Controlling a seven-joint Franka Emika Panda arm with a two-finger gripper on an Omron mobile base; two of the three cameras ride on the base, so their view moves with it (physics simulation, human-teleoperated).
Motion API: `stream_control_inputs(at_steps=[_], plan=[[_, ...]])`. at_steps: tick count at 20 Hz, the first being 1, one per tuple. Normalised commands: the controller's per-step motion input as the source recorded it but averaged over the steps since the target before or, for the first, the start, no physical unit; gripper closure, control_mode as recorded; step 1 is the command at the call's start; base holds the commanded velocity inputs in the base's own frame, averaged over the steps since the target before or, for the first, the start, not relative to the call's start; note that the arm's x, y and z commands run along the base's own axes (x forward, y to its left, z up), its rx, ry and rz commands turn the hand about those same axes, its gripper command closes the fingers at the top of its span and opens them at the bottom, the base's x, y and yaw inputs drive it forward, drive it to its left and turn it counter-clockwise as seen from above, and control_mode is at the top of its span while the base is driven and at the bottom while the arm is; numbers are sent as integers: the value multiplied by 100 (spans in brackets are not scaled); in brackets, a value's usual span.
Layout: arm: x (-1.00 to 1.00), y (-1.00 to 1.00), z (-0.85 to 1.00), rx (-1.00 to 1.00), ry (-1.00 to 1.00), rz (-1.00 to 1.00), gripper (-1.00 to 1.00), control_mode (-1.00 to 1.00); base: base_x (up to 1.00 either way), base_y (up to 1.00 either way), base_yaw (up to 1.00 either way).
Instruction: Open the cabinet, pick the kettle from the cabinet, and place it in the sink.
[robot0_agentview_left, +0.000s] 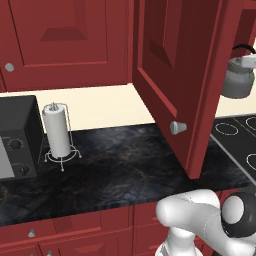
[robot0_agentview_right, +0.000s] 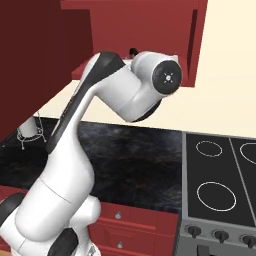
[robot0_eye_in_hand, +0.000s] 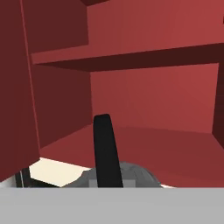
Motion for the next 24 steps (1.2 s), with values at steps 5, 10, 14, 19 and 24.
stream_control_inputs(at_steps=[5, 10, 14, 19, 24], plan=[[-55, 0, -33, -2, 0, 0, 100, -100, 0, 0, 0], [-44, 4, -40, -4, 1, -1, 100, -100, 0, 0, 0], [-33, 8, -45, -5, 3, 0, 100, -100, 0, 0, 0], [-25, 18, -48, -3, 8, -1, 100, -100, 0, 0, 0], [-6, 27, -49, 1, 12, 0, 100, -100, 0, 0, 0]])
